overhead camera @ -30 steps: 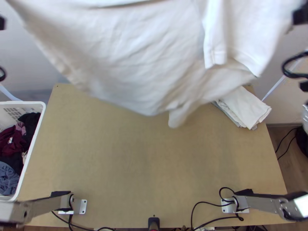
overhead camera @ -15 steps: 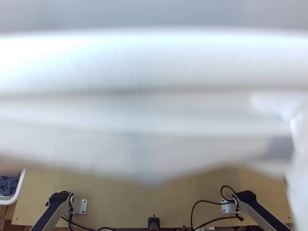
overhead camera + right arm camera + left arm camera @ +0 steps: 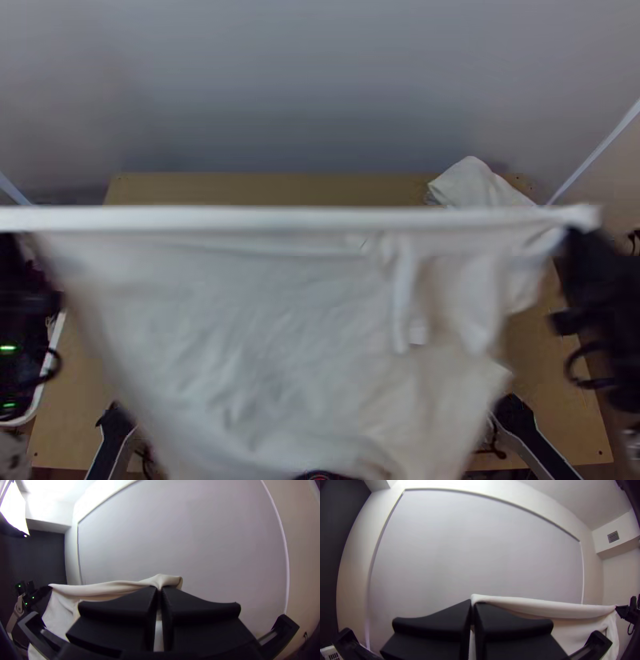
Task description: Fold the t-shirt
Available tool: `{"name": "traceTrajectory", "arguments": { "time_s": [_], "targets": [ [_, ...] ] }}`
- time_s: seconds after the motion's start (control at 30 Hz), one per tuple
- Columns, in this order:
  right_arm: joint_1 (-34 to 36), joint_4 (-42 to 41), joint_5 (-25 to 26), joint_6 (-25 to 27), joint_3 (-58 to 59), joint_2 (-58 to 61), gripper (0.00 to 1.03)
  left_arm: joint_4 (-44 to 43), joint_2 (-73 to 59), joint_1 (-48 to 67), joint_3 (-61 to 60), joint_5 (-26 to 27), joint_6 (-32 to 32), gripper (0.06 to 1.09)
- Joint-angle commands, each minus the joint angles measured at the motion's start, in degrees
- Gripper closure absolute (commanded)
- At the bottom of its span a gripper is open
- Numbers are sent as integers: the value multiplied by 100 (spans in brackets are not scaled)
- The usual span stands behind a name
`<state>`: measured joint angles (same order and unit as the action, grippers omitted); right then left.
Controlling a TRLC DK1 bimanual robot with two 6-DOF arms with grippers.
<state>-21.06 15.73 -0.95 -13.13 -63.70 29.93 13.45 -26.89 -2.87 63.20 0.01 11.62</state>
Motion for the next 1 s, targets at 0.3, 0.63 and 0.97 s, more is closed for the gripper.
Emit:
{"name": "traceTrajectory", "arguments": {
  "time_s": [0.3, 0.63, 0.97],
  "targets": [
    [-47, -993, 341, -639, 3452, -1077, 100, -739, 1116, -3, -3367, -27, -107, 105],
    [445, -2891, 104, -806, 3848, 1067, 100, -2031, -413, 6, -4000, -10, -89, 105],
    [884, -3295, -160, -1087, 2644, 3607, 100, -3112, -2689, -117, -3587, 104, -81, 105]
  ]
}}
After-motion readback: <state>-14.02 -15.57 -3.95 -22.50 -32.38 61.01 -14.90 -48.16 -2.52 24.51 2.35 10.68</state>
